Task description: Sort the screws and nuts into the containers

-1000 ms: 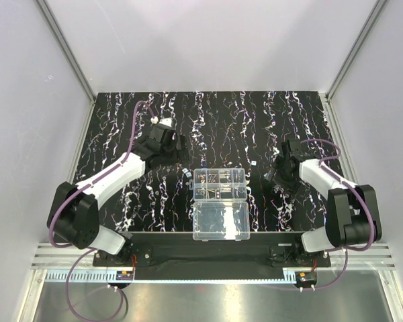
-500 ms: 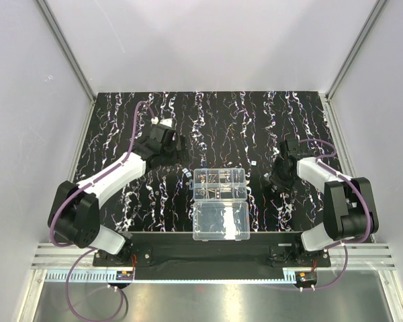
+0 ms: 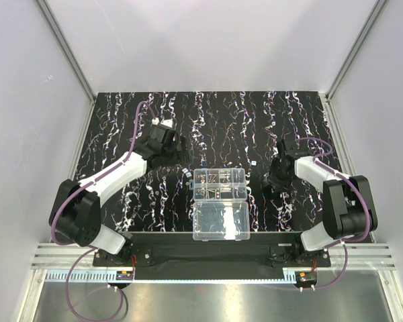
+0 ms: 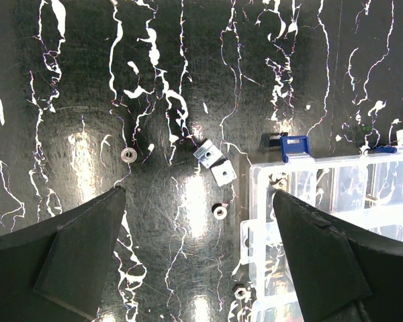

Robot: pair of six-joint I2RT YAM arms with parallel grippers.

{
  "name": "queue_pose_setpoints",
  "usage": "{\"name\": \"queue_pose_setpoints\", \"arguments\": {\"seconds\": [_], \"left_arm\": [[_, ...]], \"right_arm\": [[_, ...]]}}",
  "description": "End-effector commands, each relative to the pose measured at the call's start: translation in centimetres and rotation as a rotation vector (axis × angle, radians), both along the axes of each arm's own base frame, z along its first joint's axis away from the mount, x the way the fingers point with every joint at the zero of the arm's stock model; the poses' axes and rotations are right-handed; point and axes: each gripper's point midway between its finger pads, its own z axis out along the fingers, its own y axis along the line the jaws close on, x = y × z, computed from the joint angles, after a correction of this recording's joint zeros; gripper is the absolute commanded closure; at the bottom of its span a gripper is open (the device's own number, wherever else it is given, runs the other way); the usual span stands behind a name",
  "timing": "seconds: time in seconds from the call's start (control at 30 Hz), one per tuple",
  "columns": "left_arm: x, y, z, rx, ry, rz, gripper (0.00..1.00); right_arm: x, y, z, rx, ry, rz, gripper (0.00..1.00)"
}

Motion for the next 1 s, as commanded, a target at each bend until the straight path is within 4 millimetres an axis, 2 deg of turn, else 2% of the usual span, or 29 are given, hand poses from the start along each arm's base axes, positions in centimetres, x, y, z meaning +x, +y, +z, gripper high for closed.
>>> {"name": "queue_pose_setpoints", "arguments": {"seconds": [0.0, 0.2, 0.47, 0.67, 0.77, 0.93, 0.97], "left_arm": [[0.9, -0.9, 1.3, -0.027, -0.034, -0.023, 0.01], [0.7, -0.7, 1.1, -0.024, -0.032, -0.021, 0.01], [0.5, -0.6, 1.0, -0.021, -0.032, -0.019, 0.01], [0.5, -0.6, 0.9, -0.018, -0.032, -0.017, 0.01], [0.5, -0.6, 0.9, -0.021, -0.032, -0.016, 0.01], [0.6, -0.6, 0.9, -0.022, -0.032, -0.016, 0.01], [0.6, -0.6, 0.9, -0.020, -0.031, -0.019, 0.01]], "right_arm": [[-1.8, 0.4, -1.1, 0.000, 0.071, 0.038, 0.47], [-2.2, 0.5, -2.0, -0.030, 0.111, 0.039, 0.56], [-2.8, 0.2, -2.9, -0.128, 0.174, 0.058, 0.61], [-3.0, 0.3, -3.2, -0.152, 0.191, 0.060, 0.69], [-3.0, 0.3, -3.1, -0.153, 0.189, 0.052, 0.76], [-3.0, 0.4, -3.1, -0.156, 0.197, 0.053, 1.00], [-2.9, 0.6, -3.0, -0.153, 0.193, 0.058, 1.00]]}}
